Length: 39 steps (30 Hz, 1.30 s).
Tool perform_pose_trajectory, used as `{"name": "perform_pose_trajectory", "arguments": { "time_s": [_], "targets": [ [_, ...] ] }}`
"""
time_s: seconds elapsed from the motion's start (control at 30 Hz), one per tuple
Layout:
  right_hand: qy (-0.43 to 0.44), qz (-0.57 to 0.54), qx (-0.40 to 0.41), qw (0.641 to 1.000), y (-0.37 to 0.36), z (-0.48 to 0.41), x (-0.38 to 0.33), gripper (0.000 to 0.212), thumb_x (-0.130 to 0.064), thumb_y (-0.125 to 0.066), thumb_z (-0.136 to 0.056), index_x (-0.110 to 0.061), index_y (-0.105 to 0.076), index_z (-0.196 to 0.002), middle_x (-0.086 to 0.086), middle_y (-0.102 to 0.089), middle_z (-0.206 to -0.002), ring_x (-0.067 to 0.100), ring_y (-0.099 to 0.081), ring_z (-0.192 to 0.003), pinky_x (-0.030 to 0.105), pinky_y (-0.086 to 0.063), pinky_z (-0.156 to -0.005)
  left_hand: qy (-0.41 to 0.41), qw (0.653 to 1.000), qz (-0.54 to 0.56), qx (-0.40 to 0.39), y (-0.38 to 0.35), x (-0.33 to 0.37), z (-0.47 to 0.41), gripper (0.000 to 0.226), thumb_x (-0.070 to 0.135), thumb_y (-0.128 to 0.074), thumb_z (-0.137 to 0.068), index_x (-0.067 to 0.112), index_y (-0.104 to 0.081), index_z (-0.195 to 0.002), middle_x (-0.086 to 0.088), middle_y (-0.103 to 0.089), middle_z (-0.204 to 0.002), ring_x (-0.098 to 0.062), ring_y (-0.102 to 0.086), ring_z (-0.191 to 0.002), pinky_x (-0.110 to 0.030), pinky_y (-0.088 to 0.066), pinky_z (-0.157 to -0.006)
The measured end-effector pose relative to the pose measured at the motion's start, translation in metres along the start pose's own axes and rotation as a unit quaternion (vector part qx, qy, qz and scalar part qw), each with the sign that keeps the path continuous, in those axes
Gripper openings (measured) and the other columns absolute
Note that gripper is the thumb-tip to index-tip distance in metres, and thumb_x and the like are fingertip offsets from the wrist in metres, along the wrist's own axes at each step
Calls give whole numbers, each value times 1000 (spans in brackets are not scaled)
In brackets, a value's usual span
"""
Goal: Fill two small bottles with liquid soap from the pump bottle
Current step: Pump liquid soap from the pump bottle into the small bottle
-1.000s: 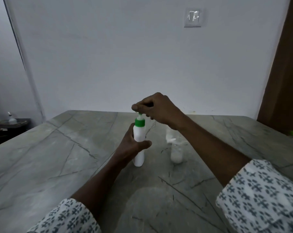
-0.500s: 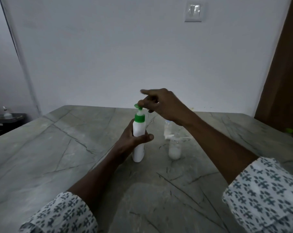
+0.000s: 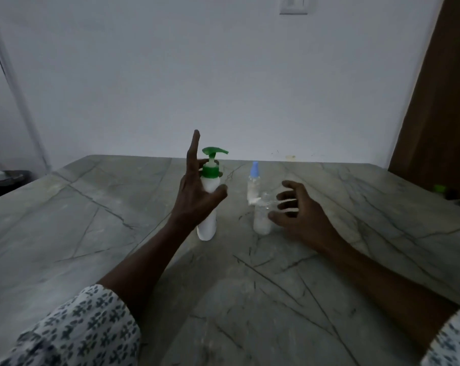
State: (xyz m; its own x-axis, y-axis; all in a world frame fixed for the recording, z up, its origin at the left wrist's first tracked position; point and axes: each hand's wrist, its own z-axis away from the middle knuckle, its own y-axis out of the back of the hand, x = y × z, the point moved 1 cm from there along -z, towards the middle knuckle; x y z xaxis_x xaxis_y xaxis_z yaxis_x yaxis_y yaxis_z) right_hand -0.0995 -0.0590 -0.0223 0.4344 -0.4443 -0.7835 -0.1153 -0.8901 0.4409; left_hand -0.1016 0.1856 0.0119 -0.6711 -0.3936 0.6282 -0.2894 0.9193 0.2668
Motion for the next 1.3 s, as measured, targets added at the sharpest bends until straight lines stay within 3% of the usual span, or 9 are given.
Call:
{"name": "perform_pose_trajectory", "arguments": {
  "time_s": [0.1,0.23,0.33,0.53,0.67,0.73,0.83,1.0,1.3],
  "targets": [
    [-19,55,-32,998,-11,-2,-2,78,-41,-85,-69,-27,-45,-134,-8,-63,-107,3,-63,-88,11,-48,-68,-14,1000,-15,1,-1,0,-5,101,9,-64,-74,33,-13,-158,6,-57,-116,-7,-64,-101,-24,-55,-85],
    [8,118,-46,992,-20,-5,-10,53,-33,-78,-79,-17,-55,-125,-19,-56,-84,-9,-52,-72,3,-39,-58,7,1000,-2,-12,1,-1,-6,84,20,-68,-78,38,-25,-149,0,-63,-105,-9,-64,-97,-28,-55,-84],
    [22,128,-51,990,-23,-3,-13,46,-31,-76,-82,-17,-57,-122,-22,-54,-79,-11,-51,-68,2,-38,-59,54,994,96,-6,5,2,-3,66,25,-68,-83,31,-34,-139,5,-66,-101,-12,-66,-98,-30,-55,-85],
    [28,124,-53,990,-24,-2,-16,46,-31,-74,-83,-17,-56,-123,-22,-54,-77,-10,-51,-66,3,-39,-61,179,952,247,-1,13,11,-13,43,33,-41,-91,17,-68,-120,-15,-68,-95,-27,-59,-85,-36,-46,-73],
    [29,124,-58,990,-23,0,-15,44,-31,-74,-83,-18,-56,-121,-19,-56,-76,-10,-52,-64,3,-37,-58,172,957,215,88,12,26,-22,64,54,-22,-106,12,-63,-128,-9,-74,-92,-18,-68,-94,-34,-50,-90],
    [27,121,-60,990,-24,-1,-13,43,-31,-74,-83,-18,-56,-120,-17,-57,-75,-12,-54,-62,3,-37,-58,219,944,217,122,11,35,-30,67,59,-21,-105,12,-63,-126,-11,-75,-83,-20,-69,-87,-35,-51,-87],
    [25,122,-61,990,-24,-1,-11,41,-31,-73,-84,-19,-55,-118,-17,-56,-74,-8,-53,-64,4,-38,-59,283,942,174,48,7,43,-37,59,55,-31,-105,8,-66,-116,-12,-74,-78,-21,-67,-76,-36,-50,-78],
    [28,117,-55,991,-24,-1,-10,43,-33,-73,-84,-19,-55,-119,-18,-58,-79,-7,-54,-69,3,-38,-59,243,949,199,29,-4,33,-27,60,50,-39,-104,19,-73,-65,-18,-73,-80,-19,-56,-62,-35,-46,-73],
    [42,38,-12,998,-25,-12,-35,36,-35,-73,-83,-30,-53,-112,-11,-65,-94,1,-67,-78,14,-44,-58,198,971,137,-19,-4,24,-35,78,47,-27,-107,4,-65,-54,-4,-58,-48,-17,-51,-53,-28,-42,-60]
  ]
}}
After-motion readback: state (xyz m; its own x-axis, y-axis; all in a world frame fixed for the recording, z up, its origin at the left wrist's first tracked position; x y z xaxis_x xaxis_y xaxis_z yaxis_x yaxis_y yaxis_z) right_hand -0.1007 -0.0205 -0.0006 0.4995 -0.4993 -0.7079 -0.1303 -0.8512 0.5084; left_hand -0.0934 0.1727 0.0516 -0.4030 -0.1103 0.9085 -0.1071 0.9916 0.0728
